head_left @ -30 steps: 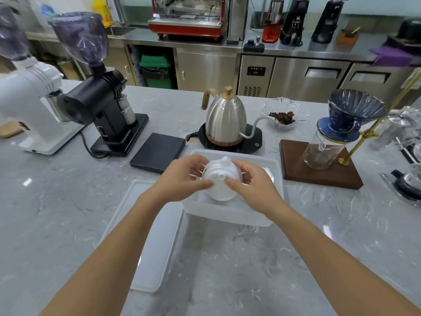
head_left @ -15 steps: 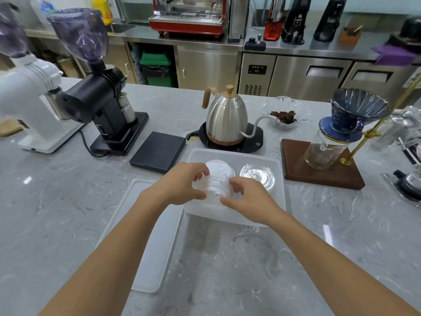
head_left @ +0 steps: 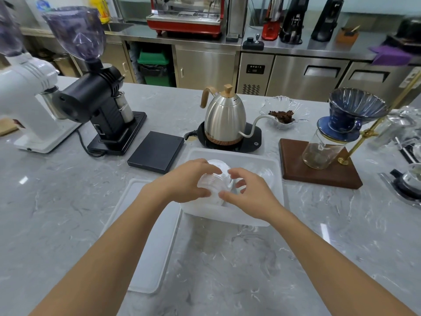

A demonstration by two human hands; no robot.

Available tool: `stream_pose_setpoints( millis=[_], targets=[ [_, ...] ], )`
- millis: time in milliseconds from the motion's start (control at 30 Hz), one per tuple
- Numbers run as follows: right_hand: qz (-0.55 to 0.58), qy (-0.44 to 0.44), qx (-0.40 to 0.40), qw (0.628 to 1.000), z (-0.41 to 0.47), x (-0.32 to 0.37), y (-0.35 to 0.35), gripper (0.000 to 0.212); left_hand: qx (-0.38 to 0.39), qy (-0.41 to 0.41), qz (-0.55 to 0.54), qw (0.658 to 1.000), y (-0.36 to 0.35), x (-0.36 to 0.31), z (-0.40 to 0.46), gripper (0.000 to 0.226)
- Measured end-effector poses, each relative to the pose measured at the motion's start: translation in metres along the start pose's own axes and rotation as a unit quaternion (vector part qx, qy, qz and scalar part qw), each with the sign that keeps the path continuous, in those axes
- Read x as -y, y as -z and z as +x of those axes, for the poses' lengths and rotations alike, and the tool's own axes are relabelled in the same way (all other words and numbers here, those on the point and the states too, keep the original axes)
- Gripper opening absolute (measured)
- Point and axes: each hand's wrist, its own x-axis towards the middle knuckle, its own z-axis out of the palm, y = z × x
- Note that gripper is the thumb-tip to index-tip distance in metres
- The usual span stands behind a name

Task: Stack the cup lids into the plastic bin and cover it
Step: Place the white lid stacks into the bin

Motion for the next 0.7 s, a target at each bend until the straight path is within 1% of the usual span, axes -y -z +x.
stream_pose_setpoints(
  millis=[133, 267, 433, 600, 667, 700],
  targets=[
    [-0.020, 0.010, 0.042, 0.999, 0.001, 0.003, -0.005, 0.056, -0.011, -0.003, -0.043, 0.999, -0.005, -0.003, 0.001, 0.069],
    [-0.035, 0.006, 0.058, 0.998, 0.002, 0.003, -0.006, 0.051, -0.018, 0.002, -0.071, 0.997, -0.009, 0.002, 0.000, 0.074],
    [-0.054, 0.005, 0.070, 0.996, 0.003, -0.001, -0.005, 0.044, -0.021, 0.023, -0.049, 0.998, -0.007, 0.014, -0.003, 0.065],
    [-0.053, -0.024, 0.103, 0.993, 0.006, -0.002, 0.000, 0.033, -0.019, 0.043, -0.040, 0.998, -0.008, 0.018, -0.001, 0.054],
    [-0.053, -0.029, 0.114, 0.992, 0.007, -0.001, 0.002, 0.037, -0.013, 0.042, -0.041, 0.998, -0.006, 0.017, 0.000, 0.053],
    [-0.044, -0.031, 0.115, 0.992, 0.006, 0.000, 0.002, 0.044, -0.012, 0.038, -0.040, 0.998, -0.006, 0.016, 0.001, 0.053]
  ],
)
